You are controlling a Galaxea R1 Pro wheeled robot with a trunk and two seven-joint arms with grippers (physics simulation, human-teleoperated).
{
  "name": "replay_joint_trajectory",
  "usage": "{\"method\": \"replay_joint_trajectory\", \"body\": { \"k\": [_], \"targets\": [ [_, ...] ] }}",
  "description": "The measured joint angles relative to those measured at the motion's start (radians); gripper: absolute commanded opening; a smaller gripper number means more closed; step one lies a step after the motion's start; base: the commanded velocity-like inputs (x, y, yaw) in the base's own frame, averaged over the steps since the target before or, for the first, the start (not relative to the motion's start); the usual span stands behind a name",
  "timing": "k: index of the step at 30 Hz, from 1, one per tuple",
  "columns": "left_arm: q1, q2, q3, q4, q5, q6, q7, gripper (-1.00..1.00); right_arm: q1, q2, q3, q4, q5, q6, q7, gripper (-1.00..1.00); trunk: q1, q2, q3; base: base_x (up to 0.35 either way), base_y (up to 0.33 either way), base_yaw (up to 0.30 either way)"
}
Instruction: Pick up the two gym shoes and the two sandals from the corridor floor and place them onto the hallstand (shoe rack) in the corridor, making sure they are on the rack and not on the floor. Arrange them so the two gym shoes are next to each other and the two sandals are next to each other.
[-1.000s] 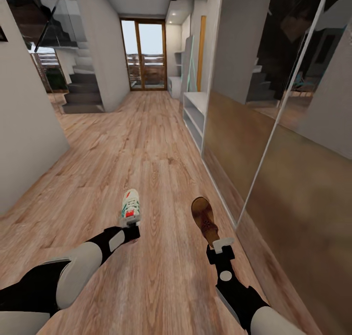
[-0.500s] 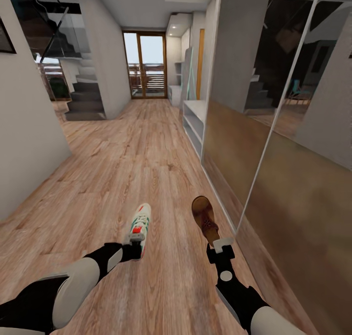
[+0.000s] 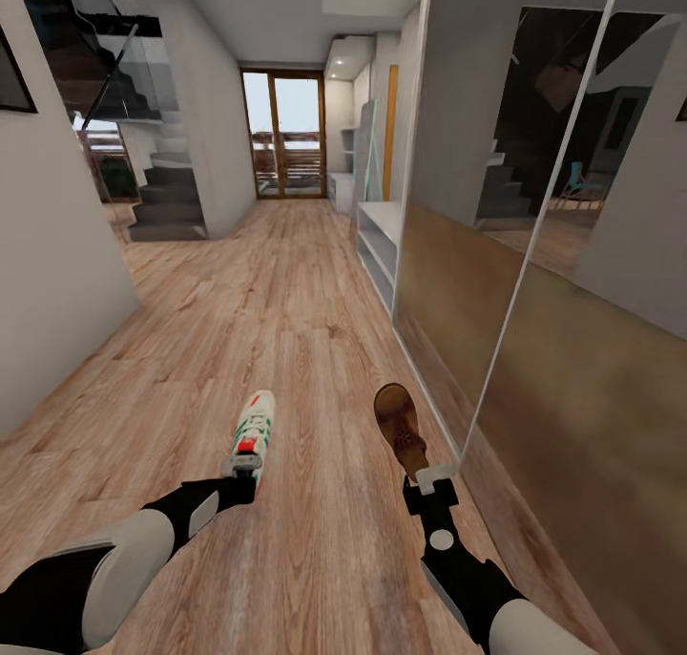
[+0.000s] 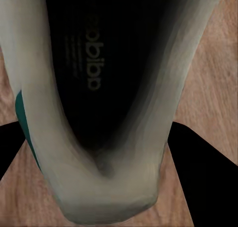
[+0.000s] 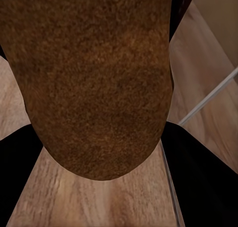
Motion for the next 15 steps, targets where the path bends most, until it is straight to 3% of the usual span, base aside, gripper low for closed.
{"method": "replay_joint_trajectory", "body": {
  "k": [8,15],
  "targets": [
    [0.036,0.012,-0.001,0.0,0.001,-0.066,0.013,-1.0,0.001,0.0,0.001,0.0,0.0,0.0,0.001,-1.0,0.0,0.0,0.0,0.0,0.0,0.0],
    [0.041,0.009,-0.001,0.001,0.001,-0.073,0.012,-1.0,0.0,0.0,0.001,0.0,0.0,0.0,0.001,-1.0,0.0,0.0,0.0,0.0,0.0,0.0]
  ]
}}
